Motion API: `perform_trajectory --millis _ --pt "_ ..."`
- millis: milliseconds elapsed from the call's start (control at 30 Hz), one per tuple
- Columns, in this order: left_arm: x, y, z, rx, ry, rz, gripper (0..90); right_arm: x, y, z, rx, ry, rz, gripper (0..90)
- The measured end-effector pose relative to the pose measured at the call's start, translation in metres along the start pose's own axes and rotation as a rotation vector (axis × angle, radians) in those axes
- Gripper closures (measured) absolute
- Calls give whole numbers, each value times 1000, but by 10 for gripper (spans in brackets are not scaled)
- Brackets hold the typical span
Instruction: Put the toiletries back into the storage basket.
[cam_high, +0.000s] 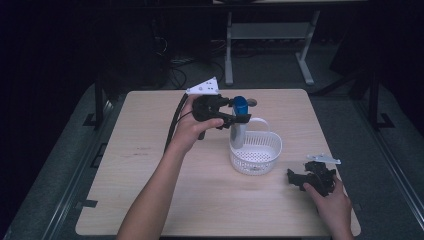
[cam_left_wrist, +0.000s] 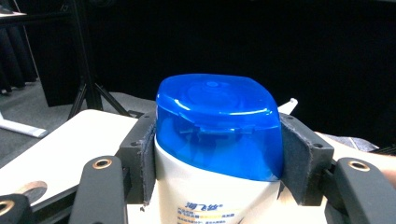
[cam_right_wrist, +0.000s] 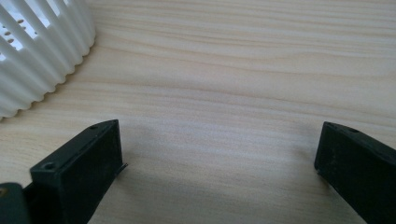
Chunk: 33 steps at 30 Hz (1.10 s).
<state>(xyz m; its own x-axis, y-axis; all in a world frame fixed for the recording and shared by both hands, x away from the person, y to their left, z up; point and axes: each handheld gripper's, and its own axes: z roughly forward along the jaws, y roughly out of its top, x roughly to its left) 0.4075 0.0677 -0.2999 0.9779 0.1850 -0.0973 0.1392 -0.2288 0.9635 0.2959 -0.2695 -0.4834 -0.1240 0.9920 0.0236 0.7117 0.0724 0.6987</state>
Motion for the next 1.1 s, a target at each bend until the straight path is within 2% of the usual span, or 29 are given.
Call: perform_trajectory --millis 500,1100 --pt "0 -17 16 24 -12 5 377 0 0 0 1 0 0 4" --pt "3 -45 26 53 -11 -15 377 0 0 0 1 0 0 4"
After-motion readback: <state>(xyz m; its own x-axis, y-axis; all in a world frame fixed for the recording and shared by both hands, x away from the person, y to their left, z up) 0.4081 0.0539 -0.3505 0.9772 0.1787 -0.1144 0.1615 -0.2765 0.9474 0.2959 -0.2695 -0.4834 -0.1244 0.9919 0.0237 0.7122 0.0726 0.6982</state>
